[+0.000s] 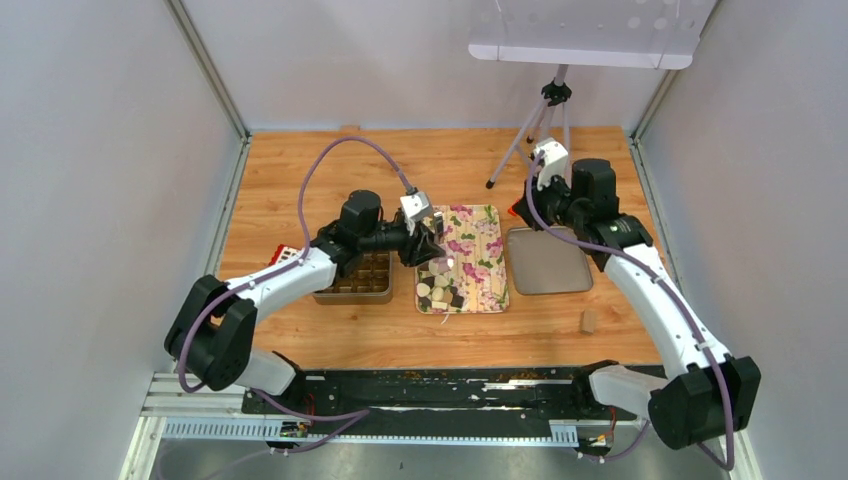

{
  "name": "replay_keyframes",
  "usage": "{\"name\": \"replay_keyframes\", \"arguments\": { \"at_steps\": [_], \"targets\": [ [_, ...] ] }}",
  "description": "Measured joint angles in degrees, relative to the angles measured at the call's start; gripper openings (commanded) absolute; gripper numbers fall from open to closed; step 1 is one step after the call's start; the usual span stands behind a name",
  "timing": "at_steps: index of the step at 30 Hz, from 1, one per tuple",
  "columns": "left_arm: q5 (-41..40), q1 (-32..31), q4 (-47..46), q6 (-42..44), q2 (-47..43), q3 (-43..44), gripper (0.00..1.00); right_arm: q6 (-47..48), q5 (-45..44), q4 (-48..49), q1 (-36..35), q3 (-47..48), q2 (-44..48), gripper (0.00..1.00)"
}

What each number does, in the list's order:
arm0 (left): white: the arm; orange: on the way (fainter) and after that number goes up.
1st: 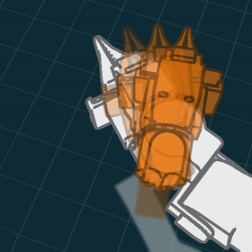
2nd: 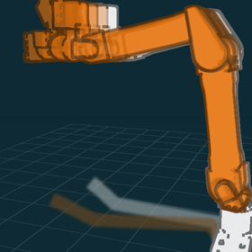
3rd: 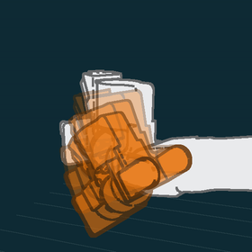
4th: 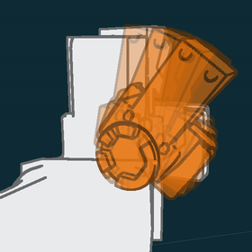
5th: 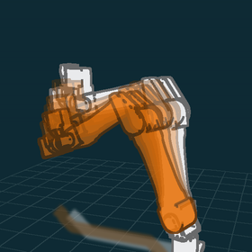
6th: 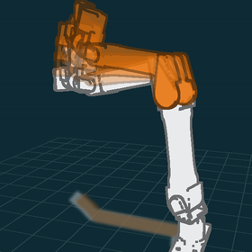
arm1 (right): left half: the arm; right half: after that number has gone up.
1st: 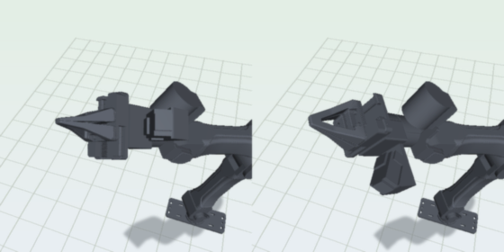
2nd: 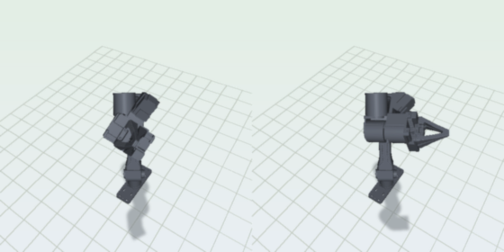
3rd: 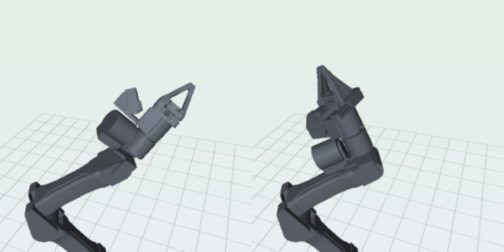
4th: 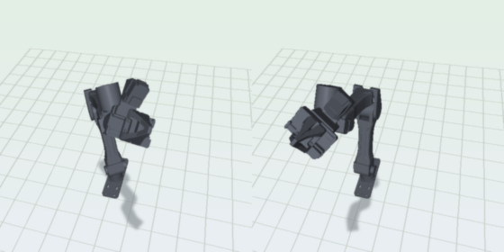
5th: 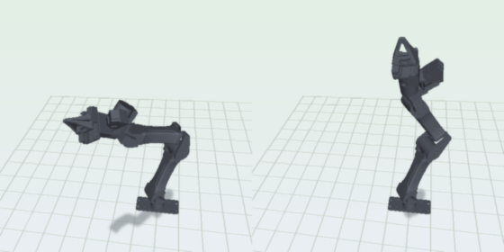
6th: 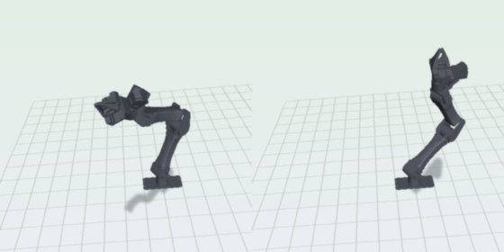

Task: Pack the chocolate
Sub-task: Pick up the fake chocolate from the plate.

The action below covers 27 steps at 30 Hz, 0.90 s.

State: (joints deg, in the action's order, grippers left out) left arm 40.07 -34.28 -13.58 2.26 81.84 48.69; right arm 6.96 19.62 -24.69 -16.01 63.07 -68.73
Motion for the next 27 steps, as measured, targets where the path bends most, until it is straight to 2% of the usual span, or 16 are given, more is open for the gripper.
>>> {"name": "replay_keyframes", "arguments": {
  "at_steps": [5,13,27],
  "targets": [
    [-6.10,-0.02,-0.96,-0.28,-0.09,-3.61,0.48,2.54,3.43,-3.41,1.90,-3.52,4.50,0.11],
    [-14.67,-0.09,-6.56,-0.68,2.19,-4.48,0.50,4.02,6.75,-5.95,4.39,-5.40,5.40,0.11],
    [-14.10,-0.28,-7.34,-0.48,8.15,-4.20,0.50,4.11,8.87,-5.99,6.10,-6.05,5.40,0.11]
  ]
}}
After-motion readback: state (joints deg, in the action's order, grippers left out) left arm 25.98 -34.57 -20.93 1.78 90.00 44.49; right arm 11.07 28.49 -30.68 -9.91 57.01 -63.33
